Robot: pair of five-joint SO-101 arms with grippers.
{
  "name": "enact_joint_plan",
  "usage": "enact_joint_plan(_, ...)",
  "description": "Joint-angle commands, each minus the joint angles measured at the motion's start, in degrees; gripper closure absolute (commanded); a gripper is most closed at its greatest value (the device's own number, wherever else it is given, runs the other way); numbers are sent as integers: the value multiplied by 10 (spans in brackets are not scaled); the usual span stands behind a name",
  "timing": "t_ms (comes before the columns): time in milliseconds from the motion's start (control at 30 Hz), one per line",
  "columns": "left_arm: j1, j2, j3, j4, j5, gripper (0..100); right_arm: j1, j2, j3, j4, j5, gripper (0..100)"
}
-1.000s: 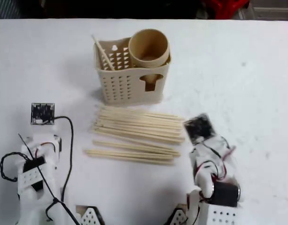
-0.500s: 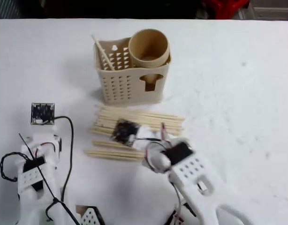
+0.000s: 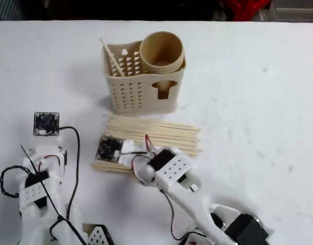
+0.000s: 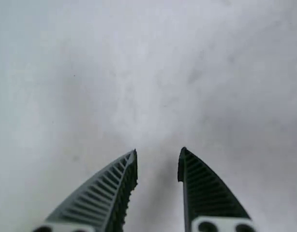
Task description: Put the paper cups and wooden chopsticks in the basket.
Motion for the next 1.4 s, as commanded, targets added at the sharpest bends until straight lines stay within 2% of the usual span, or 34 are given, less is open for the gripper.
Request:
enact_joint_plan(0, -1, -14, -4, -6, -4, 846, -15, 32, -20, -7, -7, 885)
enact_joint_plan(367, -1, -14, -4, -6, -4, 846, -10, 93, -34, -29, -7, 889)
enact_joint_plan(467, -1, -14, -4, -6, -4, 846, 7, 94, -35, -32, -5, 902)
enact_joint_plan(600, -1, -14, -4, -6, -4, 846, 32, 88, -35, -33, -3, 981)
enact_joint_plan(900, -1, -14, -4, -6, -4, 846, 70, 87, -51, -29, -4, 981)
enact_joint_plan(1267, -1, -14, -4, -6, -4, 846, 71, -38, -33, 23, -9, 981)
enact_joint_plan(1367, -1, -14, -4, -6, -4, 846, 71, -69, -28, 25, -33, 981)
